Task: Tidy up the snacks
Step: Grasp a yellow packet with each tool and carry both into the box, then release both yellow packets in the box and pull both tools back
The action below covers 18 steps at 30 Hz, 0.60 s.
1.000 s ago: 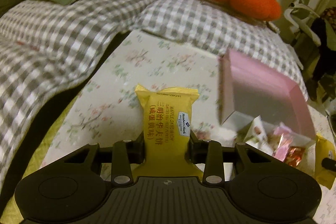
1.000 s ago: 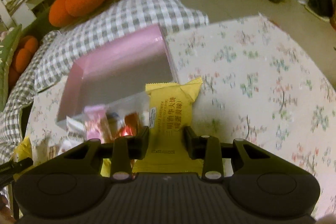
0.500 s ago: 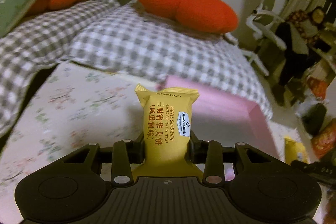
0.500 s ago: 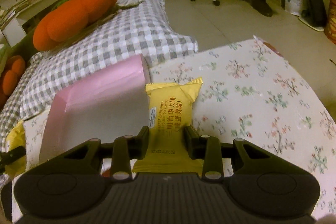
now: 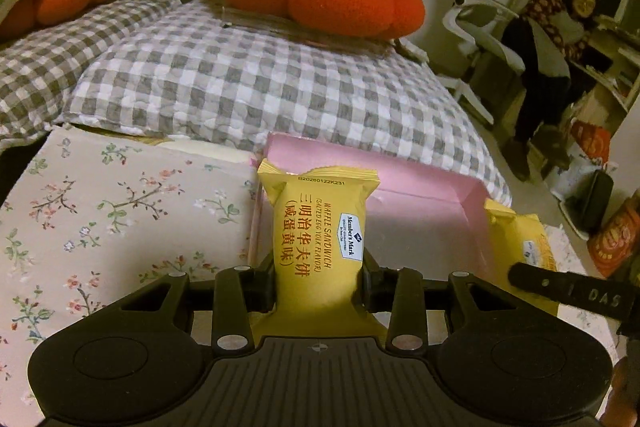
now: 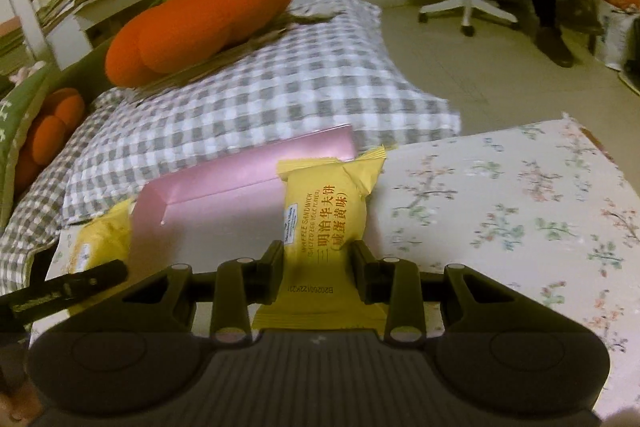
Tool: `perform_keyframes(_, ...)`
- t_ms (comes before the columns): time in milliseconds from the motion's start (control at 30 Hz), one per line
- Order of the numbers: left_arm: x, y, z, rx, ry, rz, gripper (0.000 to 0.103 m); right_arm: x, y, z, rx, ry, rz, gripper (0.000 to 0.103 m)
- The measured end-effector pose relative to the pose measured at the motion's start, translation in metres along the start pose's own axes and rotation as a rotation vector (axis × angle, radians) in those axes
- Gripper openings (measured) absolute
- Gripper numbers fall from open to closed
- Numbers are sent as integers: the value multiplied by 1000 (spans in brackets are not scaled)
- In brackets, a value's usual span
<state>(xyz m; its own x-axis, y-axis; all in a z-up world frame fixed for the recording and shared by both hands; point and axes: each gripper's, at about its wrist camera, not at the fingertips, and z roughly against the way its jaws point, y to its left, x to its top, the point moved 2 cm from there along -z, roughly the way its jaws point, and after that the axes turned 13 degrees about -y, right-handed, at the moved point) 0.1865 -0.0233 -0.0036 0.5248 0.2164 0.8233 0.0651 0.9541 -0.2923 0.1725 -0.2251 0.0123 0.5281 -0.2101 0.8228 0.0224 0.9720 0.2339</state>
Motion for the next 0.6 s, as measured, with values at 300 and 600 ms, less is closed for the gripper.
perform_keyframes(300,7,11,10,14,-22,19,67,4,5,15,9,-25,-24,53)
perform_keyframes(600,16,17,30,55,39,54,69,7,-14,27,-5,44,-134,55)
